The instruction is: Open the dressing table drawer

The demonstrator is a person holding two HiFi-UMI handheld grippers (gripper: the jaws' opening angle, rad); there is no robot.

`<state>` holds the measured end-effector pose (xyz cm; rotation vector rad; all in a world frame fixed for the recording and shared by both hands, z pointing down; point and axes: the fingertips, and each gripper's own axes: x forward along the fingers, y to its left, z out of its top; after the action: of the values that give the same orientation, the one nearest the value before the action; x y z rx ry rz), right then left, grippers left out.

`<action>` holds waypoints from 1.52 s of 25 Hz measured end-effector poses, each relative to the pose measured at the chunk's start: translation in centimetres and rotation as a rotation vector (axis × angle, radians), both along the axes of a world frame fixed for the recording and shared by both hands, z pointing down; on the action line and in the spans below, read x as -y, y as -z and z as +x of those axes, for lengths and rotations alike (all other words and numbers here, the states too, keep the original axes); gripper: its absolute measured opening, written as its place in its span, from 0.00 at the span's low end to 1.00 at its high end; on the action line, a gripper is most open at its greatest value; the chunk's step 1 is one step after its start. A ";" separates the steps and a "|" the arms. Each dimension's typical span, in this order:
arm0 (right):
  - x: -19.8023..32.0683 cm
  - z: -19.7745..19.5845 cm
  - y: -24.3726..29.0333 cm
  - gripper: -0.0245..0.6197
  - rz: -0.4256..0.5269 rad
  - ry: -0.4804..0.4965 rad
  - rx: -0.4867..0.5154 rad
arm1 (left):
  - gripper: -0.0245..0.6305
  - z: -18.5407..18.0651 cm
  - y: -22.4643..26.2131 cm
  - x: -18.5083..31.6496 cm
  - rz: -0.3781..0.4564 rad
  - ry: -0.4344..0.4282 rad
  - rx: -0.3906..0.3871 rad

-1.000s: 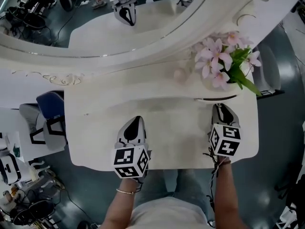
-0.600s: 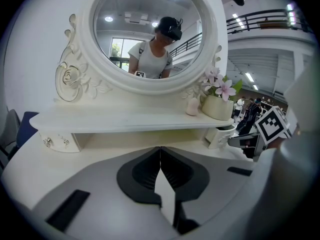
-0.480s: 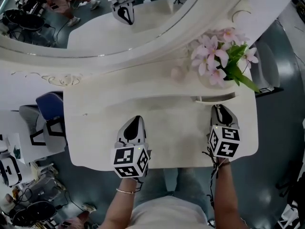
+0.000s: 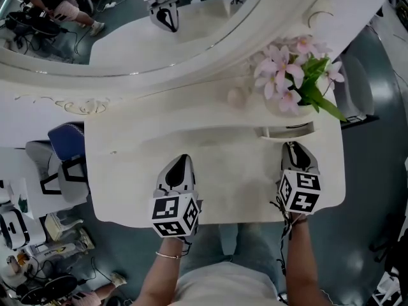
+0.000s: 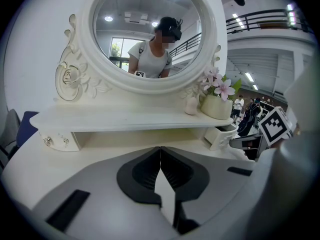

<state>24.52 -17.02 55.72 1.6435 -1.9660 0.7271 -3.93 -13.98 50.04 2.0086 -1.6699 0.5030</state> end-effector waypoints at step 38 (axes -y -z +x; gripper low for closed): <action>-2.8 0.3 0.0 0.19 -0.007 -0.017 0.011 | 0.07 -0.1 0.1 -1.7 -0.004 -0.014 0.007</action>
<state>24.81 -14.22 55.72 1.6581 -1.9573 0.7504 -4.07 -12.24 49.95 2.0200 -1.6589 0.5188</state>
